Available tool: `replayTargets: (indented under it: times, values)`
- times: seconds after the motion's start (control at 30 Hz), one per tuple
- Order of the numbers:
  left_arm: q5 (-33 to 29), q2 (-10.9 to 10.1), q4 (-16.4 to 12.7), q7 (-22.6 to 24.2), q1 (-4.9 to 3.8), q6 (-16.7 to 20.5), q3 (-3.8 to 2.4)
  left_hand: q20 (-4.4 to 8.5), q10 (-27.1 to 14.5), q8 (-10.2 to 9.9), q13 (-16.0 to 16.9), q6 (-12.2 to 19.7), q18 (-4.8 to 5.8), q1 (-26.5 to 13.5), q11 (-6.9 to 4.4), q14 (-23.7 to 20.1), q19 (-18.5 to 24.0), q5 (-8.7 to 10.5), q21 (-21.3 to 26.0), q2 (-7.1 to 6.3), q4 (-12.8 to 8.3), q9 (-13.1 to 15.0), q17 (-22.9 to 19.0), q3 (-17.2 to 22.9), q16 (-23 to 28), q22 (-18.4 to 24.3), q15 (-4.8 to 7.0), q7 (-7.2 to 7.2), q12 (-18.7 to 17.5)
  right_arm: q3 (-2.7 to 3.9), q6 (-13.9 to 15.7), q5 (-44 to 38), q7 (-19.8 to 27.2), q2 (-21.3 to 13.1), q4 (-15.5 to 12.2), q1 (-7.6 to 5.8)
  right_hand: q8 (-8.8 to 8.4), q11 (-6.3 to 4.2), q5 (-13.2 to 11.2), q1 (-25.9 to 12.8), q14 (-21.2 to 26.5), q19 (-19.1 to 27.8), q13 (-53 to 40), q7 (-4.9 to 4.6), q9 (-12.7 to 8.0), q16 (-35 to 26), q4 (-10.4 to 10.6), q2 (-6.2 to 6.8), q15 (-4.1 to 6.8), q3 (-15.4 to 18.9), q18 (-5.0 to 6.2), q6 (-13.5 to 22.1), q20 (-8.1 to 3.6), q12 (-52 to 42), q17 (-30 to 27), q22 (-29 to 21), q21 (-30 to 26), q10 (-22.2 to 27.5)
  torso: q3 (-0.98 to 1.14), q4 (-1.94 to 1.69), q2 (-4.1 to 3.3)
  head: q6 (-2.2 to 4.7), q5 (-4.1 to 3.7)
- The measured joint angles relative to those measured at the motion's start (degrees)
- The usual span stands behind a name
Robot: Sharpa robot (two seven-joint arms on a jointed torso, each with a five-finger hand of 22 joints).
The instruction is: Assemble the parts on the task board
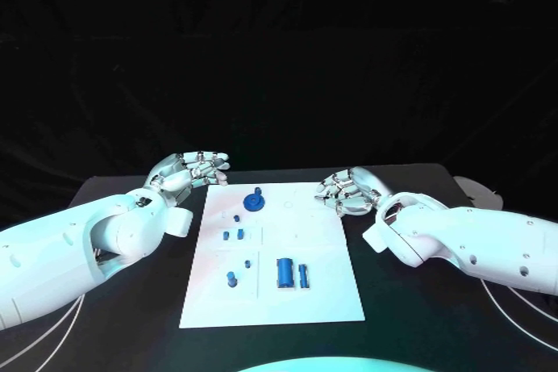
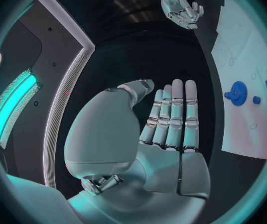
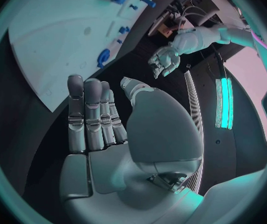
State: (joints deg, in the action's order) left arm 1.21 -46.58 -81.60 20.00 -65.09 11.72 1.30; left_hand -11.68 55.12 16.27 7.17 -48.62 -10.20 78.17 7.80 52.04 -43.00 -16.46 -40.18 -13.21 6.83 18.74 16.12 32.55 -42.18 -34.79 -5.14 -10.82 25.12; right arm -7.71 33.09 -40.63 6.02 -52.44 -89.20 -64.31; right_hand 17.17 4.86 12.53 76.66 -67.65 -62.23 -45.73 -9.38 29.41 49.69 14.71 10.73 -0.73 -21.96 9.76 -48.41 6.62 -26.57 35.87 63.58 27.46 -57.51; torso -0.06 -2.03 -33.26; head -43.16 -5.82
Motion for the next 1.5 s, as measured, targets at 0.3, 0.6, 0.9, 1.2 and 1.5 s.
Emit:
replayTargets:
  times: [0.3,0.6,0.9,1.2,1.5]
  values:
    - [-5.36,4.62,9.07,2.79,0.67,2.24,-0.05,-5.01,2.3,-0.86,-3.45,2.76,1.45,0.5,2.32,-3.95,2.94,0.03,24.89,-0.41,3.0,-1.51,-5.02,-2.43,20.64,18.08,-3.47,1.73,-14.25,0.67,-4.42,21.66,12.68,10.05,18.16,-1.18,-4.35,3.63,-2.35,2.08,11.34,7.02,22.94,-1.97,-3.53,-25.28,-0.98,-0.01,-4.49,-4.39,0.0,0.59,4.93,17.21,-12.79,-18.85,-19.01,0.37,-0.42,0.49,2.01,3.56,0.07]
    - [-8.52,7.53,14.19,5.08,1.54,4.13,-0.08,-4.89,0.18,-1.75,-3.55,2.99,2.72,1.54,2.73,-6.39,1.84,0.06,30.53,0.17,3.41,-2.98,-7.06,-4.58,26.76,22.95,-4.56,1.92,-19.18,0.82,-9.74,30.81,17.36,15.83,27.51,-0.89,-7.01,4.15,-2.7,0.69,10.29,7.04,35.77,-2.5,-6.8,-34.89,-3.38,-1.4,-6.3,-3.86,-0.01,-0.73,6.59,22.64,-19.82,-34.77,-23.83,-2.8,-0.24,0.5,3.23,4.99,0.49]
    - [-8.32,6.56,11.42,4.92,1.89,5.51,-0.18,7.28,-40.54,-12.53,-6.22,36.52,8.1,-21.33,-5.01,-40.0,32.06,12.17,37.67,9.85,-4.14,-14.59,-13.76,-25.25,38.18,31.71,2.56,8.39,-23.64,1.85,-8.45,31.23,17.26,14.55,23.69,-0.34,-14.55,-2.47,-10.01,-22.51,50.7,47.74,43.17,6.24,-23.47,-45.81,-11.8,-8.44,-1.11,15.13,-6.73,35.38,-3.12,25.52,-31.67,-56.09,-26.35,35.15,-0.21,0.75,3.05,5.82,1.7]
    - [-6.68,4.1,1.24,5.64,3.48,13.68,-0.73,10.67,-51.62,-15.19,-6.93,45.7,9.0,-61.79,-7.15,-49.19,40.36,15.35,39.5,12.42,-6.21,-17.73,-15.53,-30.75,41.08,34.04,4.54,10.23,-24.46,5.08,-2.39,33.92,18.54,10.89,10.87,2.1,-16.43,-4.32,-11.75,-62.66,63.65,58.77,45.13,8.63,-28.01,-48.64,-14.07,-10.2,0.26,20.31,-8.09,45.33,-5.82,26.1,-34.88,-61.82,-26.97,52.22,-0.01,1.64,2.35,8.26,5.1]
    - [-4.01,2.12,-7.02,7.28,4.72,25.33,-1.18,11.37,-54.09,-15.93,-7.06,47.67,8.99,-74.58,-7.6,-51.06,42.09,16.06,39.84,13.04,-6.75,-18.5,-15.95,-31.91,41.78,34.6,4.95,10.82,-24.74,7.42,6.0,37.98,20.93,8.11,0.69,3.89,-16.76,-4.76,-12.18,-73.55,66.55,61.25,45.55,9.18,-29.09,-49.31,-14.48,-10.59,0.74,21.34,-8.98,47.39,-6.5,26.19,-35.62,-63.18,-27.19,56.09,0.05,2.0,2.11,8.77,5.81]
